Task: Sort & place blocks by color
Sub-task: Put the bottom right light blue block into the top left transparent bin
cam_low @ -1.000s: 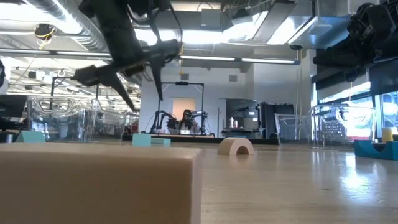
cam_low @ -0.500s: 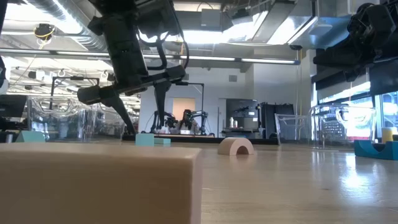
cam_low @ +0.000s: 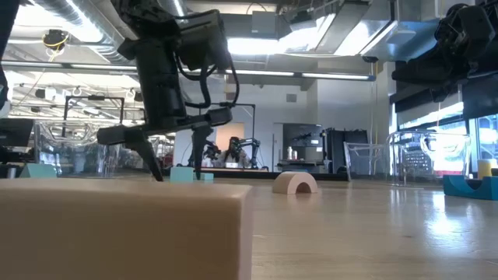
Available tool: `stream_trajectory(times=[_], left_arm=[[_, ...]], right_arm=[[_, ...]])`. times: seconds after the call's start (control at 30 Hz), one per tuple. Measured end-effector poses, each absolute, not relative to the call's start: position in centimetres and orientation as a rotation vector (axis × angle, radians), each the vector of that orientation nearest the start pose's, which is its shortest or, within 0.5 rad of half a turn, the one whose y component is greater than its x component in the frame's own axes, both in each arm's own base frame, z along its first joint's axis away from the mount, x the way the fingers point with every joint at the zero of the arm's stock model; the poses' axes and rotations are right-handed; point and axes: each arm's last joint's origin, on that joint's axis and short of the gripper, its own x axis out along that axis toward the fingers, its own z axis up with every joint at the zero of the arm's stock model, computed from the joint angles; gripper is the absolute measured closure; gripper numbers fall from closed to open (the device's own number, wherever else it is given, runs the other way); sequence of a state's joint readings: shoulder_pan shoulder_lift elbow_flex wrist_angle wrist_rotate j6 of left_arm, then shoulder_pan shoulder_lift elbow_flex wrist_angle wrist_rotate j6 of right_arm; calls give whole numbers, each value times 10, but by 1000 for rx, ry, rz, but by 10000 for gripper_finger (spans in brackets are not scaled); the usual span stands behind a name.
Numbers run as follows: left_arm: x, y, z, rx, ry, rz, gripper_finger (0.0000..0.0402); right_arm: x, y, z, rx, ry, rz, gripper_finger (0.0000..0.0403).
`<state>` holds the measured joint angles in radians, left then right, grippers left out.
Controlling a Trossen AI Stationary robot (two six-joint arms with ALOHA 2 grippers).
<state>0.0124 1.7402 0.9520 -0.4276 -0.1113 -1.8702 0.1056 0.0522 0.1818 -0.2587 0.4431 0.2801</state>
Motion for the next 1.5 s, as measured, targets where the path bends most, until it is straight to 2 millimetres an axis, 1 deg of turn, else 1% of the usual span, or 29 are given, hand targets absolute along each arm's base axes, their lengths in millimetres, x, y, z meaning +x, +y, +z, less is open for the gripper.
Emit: stream_trajectory(times=[0.23,1.33,1.4,1.5], left_arm=[[313,8,141,-1388,760,1125,165],[312,9,139,-1378,748,1142,166],[312,9,139,-1379,749,1149,167],[310,9,138,-1376,758,1168,171]], right_arm=[[85,-3,196,242,77,-352,385],[86,-3,197,238,67,-350,385],[86,-2,197,211,78,-316,385],[87,2,197,160,103,-169,385]])
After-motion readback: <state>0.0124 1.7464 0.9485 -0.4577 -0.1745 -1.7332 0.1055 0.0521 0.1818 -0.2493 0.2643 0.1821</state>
